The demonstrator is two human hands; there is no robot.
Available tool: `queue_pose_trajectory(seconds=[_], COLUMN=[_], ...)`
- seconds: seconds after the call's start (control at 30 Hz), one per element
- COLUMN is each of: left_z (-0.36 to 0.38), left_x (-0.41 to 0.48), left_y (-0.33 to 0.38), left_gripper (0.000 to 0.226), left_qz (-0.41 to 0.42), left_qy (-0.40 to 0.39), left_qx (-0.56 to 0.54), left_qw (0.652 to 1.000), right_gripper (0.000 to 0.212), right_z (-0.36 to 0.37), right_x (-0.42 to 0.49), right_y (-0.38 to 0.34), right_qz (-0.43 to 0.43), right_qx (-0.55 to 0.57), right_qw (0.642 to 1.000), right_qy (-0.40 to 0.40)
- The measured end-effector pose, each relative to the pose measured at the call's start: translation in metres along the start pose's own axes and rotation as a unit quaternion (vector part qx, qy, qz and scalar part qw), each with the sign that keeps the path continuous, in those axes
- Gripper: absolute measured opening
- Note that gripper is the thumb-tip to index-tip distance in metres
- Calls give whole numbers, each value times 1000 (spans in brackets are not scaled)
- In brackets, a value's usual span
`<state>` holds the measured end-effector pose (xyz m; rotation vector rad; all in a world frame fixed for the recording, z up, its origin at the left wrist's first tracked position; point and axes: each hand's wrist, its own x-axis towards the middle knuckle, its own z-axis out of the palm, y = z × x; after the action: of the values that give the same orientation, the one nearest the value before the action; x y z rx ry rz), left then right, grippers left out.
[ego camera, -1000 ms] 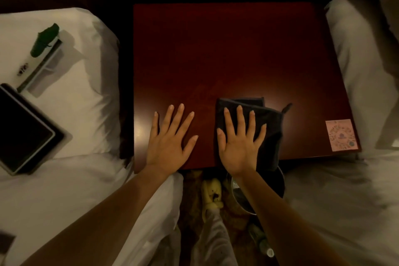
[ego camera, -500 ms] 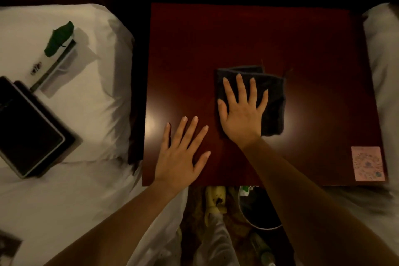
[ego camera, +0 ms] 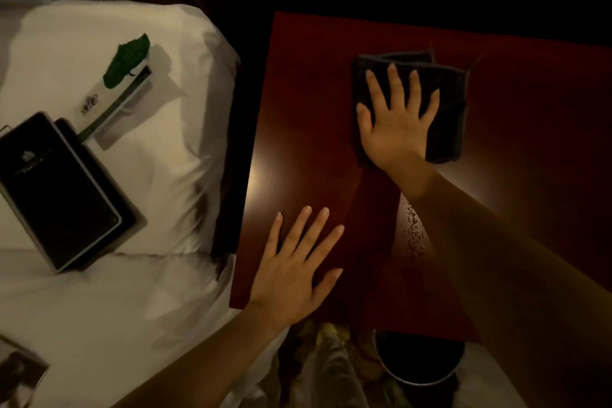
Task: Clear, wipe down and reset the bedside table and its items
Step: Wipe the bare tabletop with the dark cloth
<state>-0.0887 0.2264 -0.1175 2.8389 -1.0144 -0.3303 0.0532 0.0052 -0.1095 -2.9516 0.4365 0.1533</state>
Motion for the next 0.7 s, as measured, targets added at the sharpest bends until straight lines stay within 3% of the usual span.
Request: queue_pose_trajectory(seconds=[0.7], left_z=[-2], left_x=[1], left_y=[0], left_gripper=[63], left_qz=[-3], left_qy=[8], left_qx=[11], left_qw=[1000], right_gripper=[56], right_z=[-4], right_x=[65], right_y=[-35], right_qz=[-59], right_qx=[-11], right_qw=[998], right_qy=[-28])
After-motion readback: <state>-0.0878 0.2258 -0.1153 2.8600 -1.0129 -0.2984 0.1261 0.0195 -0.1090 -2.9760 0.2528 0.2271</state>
